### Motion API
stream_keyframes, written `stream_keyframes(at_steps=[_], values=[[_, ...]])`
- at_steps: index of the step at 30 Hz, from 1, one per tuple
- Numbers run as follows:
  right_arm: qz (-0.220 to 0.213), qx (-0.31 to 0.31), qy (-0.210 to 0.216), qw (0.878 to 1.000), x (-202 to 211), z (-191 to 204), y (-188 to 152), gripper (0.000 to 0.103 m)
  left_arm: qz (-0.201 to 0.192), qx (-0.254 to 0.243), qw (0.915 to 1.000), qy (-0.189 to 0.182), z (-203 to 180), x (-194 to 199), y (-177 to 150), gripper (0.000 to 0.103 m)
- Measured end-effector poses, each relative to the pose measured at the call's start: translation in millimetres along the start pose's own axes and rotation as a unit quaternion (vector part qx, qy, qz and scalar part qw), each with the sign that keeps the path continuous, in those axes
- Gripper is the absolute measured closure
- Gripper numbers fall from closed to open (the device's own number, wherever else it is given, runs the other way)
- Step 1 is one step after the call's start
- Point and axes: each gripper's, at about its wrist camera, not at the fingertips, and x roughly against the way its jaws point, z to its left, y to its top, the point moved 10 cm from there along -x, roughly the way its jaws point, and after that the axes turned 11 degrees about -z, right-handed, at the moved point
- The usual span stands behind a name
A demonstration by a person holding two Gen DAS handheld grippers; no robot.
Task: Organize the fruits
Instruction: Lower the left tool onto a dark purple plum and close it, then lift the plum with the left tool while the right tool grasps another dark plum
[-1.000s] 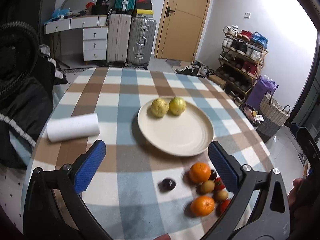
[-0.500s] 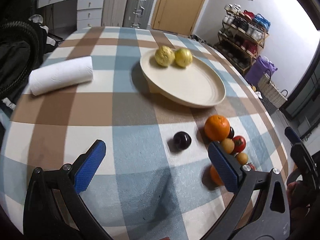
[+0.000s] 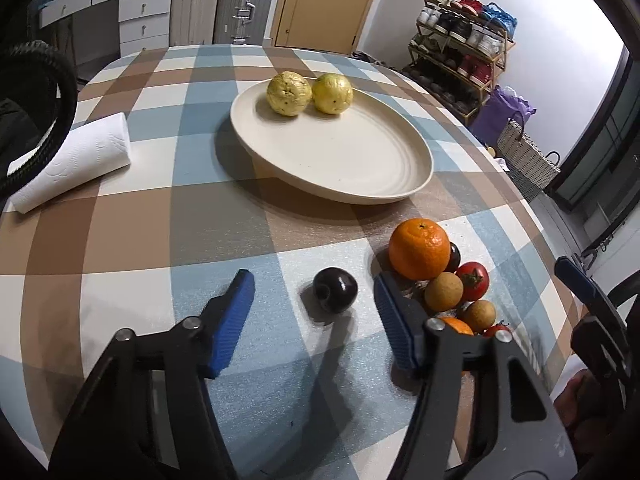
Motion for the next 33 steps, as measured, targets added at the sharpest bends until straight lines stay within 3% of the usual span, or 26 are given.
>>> stream_keyframes(at_steps=[10,13,19,30,33], values=[[0.006,-0.013,0.007,1.0,-0.6,-1.6,-1.8,0.0,0.011,-0.005,0.9998,-0.016,-4.4,-6.2,-1.9,0.069],[0.007,-0.019,0.009,1.0,0.3,-2.6,-1.8,0.0,0.011,-0.01,0.9995,-0.029,-11.0,-6.1,-2.6,0.082],[0.015,-0.028,0.015,0.999,2.1,-6.9,3.5,0.0,0.01,-0.007,0.9995,-0.029,-11.9,-4.4,-2.7,0.082],[0.108,-0.035,0.07,0.991,-44.6,-21.3,14.9,0.001,-0.009,0.006,0.9991,-0.041,-5.1,18.0,4.7,0.082],[0.125,-0.023,0.086,0.988,-57.1,-20.0,15.0,0.007,-0.014,0.008,0.9989,-0.043,-2.5,24.5,7.6,0.082]])
